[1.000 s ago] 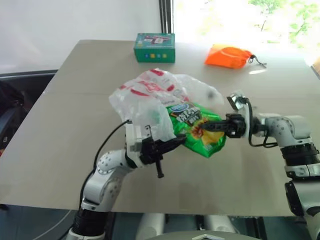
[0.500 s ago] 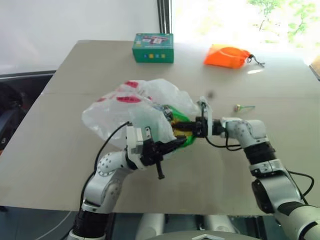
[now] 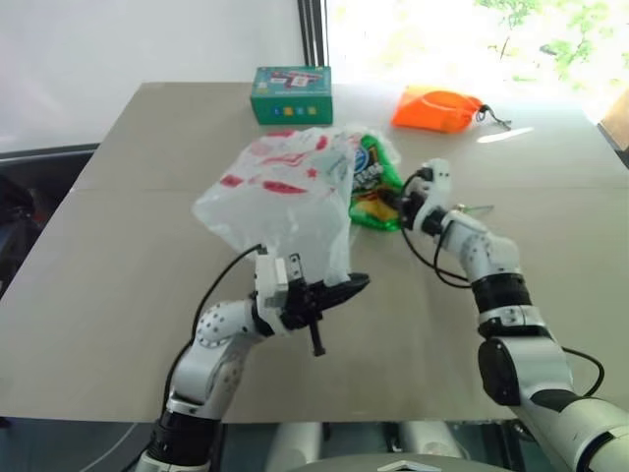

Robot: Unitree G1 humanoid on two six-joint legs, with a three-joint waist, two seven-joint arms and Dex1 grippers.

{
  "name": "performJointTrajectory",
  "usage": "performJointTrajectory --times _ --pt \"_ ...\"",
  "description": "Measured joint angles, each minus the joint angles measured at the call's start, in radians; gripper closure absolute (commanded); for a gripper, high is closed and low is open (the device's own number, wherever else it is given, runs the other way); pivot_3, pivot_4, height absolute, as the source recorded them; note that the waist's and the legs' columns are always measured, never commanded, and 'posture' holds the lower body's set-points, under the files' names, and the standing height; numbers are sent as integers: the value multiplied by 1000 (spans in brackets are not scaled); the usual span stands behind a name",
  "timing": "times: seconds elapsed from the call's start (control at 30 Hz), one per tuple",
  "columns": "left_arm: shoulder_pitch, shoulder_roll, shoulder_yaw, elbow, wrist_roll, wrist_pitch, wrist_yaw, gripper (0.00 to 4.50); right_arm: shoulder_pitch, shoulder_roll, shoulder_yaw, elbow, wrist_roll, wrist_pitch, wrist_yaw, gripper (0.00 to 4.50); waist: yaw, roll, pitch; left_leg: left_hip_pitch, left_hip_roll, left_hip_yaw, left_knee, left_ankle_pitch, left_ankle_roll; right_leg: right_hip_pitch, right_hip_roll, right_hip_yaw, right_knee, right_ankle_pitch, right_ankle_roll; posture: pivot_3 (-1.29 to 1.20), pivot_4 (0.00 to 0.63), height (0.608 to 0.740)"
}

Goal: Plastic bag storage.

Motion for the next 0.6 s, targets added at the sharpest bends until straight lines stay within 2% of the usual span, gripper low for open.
performJointTrajectory --times 0.13,0.2,0.33,0.5,0.6 --pt "-26 -8 5 47 20 -28 9 4500 33 18 -82 -96 52 -23 -70 4452 0 0 0 0 0 1 0 0 0 0 0 1 0 0 0 0 150 740" --pt "-42 -16 11 58 20 -34 17 4500 60 25 -78 -180 84 13 -71 4452 0 1 0 0 1 1 -1 0 0 0 0 1 0 0 0 0 150 740" --pt "-70 -38 19 72 19 -41 24 4500 186 -5 48 -395 133 205 15 4452 -4 1 0 2 1 3 -1 0 0 1 0 4 0 0 0 0 150 740" --pt "-80 -52 15 87 19 -43 22 4500 227 -10 150 -454 239 496 66 4452 -2 1 0 3 1 2 -1 0 0 1 0 5 1 0 0 0 150 740" --pt "-91 -55 6 90 19 -44 12 4500 186 17 174 -427 265 556 86 4452 -2 1 0 4 1 3 -1 0 0 1 1 5 1 0 0 0 150 740"
